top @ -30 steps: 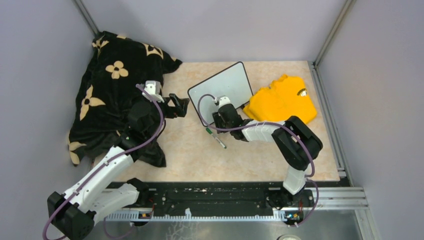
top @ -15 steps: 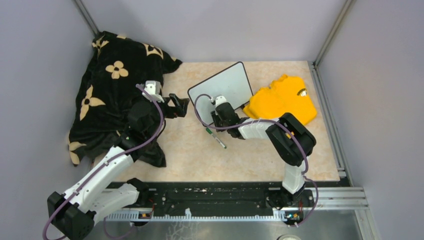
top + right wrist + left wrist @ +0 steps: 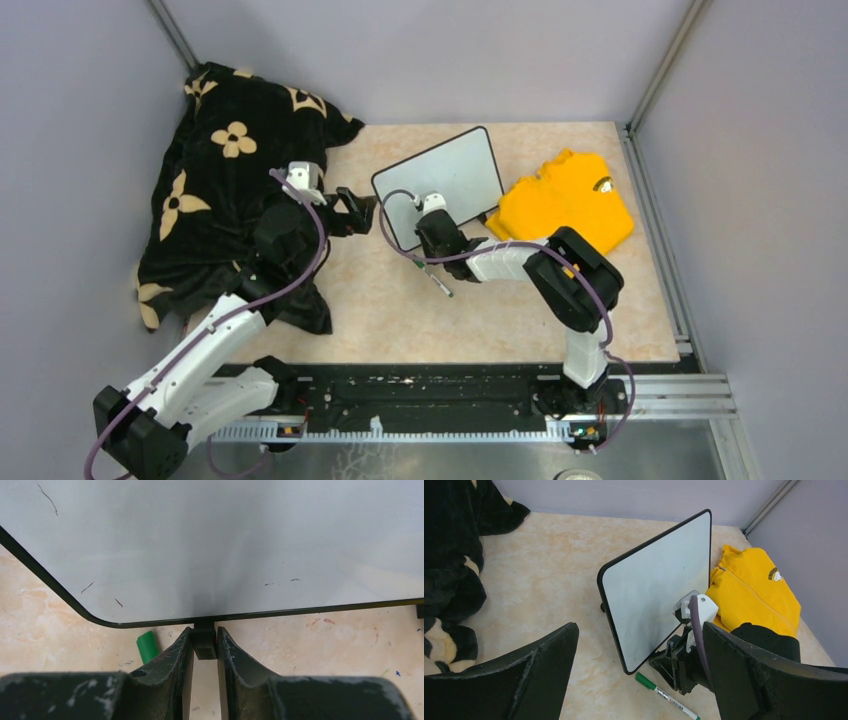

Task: Write a sentence on the whiteboard
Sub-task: Move the whiteboard stand to the center of the board.

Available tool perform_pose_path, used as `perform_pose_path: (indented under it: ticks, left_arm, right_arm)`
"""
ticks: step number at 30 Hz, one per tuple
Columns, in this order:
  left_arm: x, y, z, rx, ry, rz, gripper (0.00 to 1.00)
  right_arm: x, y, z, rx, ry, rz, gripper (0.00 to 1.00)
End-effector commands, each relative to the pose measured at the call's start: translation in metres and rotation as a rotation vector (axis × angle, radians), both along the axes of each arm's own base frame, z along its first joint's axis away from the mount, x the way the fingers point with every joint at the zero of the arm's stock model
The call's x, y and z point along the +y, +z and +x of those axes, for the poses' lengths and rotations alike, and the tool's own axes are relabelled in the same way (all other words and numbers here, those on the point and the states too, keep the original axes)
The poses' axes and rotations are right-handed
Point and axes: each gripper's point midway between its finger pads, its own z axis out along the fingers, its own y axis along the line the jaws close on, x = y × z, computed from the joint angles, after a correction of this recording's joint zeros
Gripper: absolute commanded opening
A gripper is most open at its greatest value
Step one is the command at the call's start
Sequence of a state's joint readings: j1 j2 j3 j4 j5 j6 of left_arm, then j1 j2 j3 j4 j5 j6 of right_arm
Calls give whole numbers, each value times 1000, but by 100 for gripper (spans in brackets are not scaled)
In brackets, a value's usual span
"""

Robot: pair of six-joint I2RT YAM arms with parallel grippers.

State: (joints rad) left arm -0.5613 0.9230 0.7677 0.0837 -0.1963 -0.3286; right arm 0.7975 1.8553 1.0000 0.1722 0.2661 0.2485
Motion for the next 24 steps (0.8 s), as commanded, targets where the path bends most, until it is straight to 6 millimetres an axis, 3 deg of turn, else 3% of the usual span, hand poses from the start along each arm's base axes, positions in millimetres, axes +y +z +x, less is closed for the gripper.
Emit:
perform_pose_path:
  ticks: [1, 16, 24]
  left_arm:
    - [6, 9, -4, -25, 24, -29, 99]
    - [22, 18, -7, -35, 96, -52, 99]
    - [28, 21, -8, -40, 123, -59, 99]
  right_arm:
    - [29, 14, 3, -22, -41, 85, 19]
    - [74, -2, -10, 11, -145, 66, 10]
    - [93, -5, -17, 14, -191, 65, 12]
